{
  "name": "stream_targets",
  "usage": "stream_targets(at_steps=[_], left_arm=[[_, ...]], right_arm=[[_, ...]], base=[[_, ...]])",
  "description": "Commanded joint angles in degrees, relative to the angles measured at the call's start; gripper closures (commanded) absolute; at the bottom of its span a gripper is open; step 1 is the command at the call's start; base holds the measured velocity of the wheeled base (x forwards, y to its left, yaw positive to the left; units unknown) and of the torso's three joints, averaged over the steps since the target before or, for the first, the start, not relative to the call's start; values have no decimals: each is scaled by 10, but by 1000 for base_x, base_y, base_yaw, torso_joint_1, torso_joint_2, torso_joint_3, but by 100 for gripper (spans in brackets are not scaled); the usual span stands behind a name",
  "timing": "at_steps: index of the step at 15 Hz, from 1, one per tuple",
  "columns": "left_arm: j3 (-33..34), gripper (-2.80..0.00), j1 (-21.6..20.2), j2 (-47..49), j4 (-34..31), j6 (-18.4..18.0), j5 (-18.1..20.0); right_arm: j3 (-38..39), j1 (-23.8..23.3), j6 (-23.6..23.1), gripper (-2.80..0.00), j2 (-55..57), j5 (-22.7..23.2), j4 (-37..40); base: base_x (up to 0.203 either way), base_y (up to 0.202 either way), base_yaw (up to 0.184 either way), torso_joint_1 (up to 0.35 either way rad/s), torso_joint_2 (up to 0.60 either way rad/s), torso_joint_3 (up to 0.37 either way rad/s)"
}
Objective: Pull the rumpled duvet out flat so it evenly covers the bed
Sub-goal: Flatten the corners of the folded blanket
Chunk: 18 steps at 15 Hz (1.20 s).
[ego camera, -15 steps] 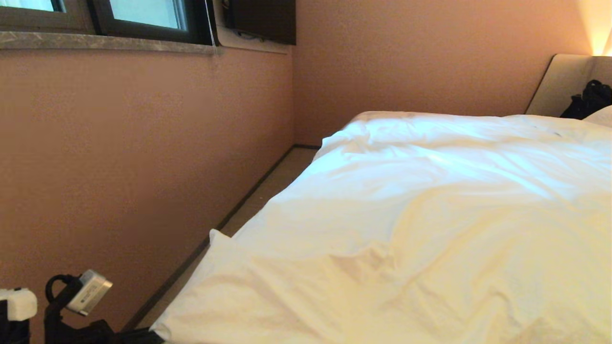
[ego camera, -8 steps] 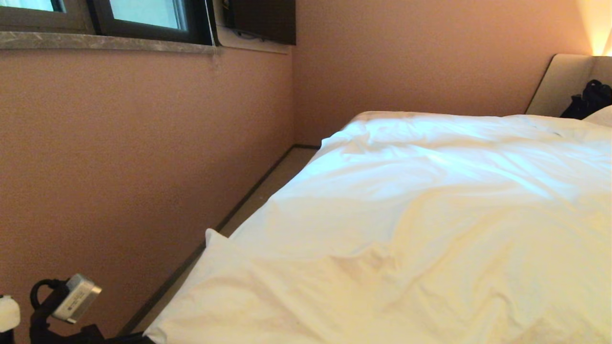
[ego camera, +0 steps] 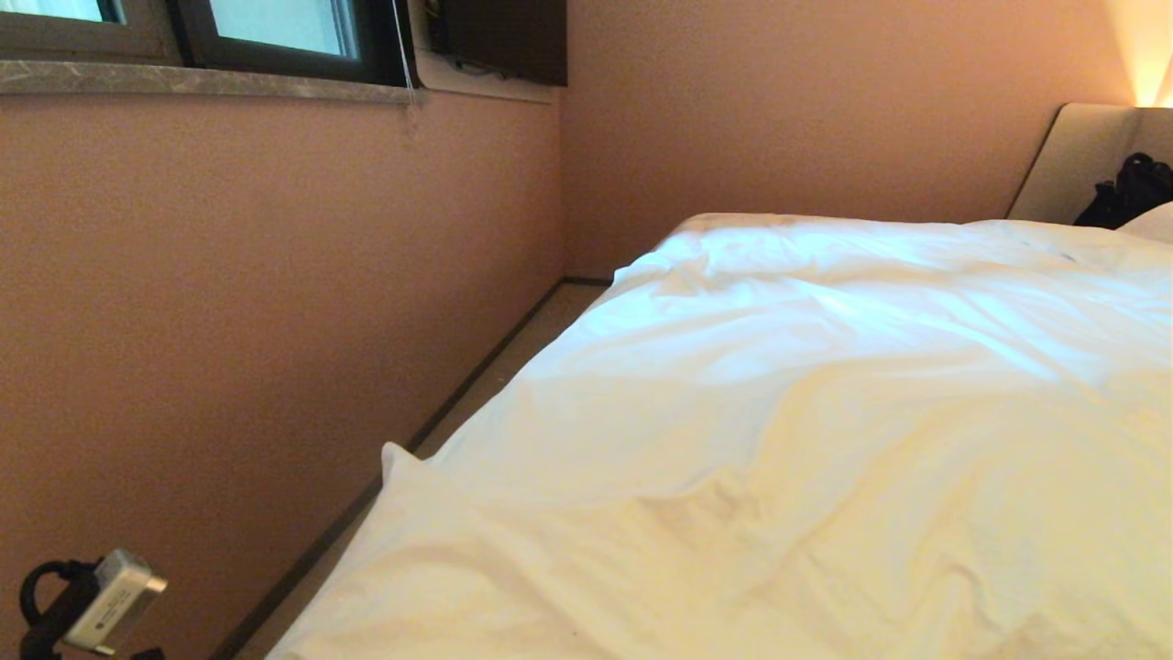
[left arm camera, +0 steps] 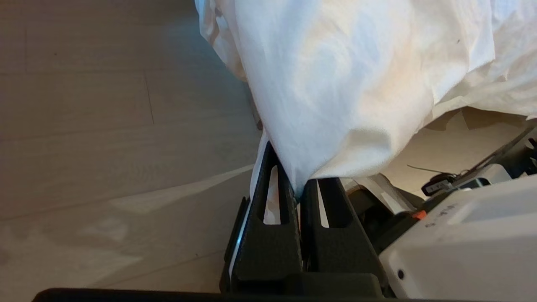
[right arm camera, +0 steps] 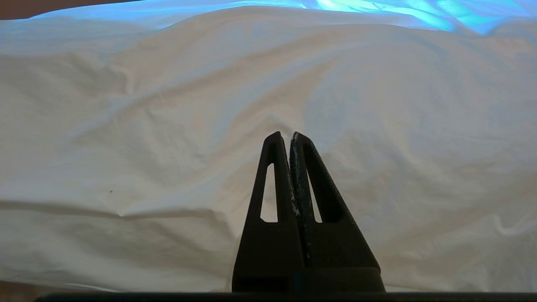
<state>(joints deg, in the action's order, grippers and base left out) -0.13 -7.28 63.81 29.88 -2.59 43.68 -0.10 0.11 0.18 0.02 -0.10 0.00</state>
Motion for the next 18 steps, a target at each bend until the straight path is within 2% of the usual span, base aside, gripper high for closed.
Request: stream_targets(at_steps=[1,11,18], left_arm=[[-1,0,0,-35,-23,0,2],[0,0,0,-50,-37,-1,-7],[-8,0,0,-91,-98,-2,-14]], right_arm=[[0,0,0,0,0,0,0],[0,0,0,0,0,0,0],[0,0,0,0,0,0,0]], base=[[0,0,0,0,0,0],[0,0,0,0,0,0],[0,0,0,0,0,0]])
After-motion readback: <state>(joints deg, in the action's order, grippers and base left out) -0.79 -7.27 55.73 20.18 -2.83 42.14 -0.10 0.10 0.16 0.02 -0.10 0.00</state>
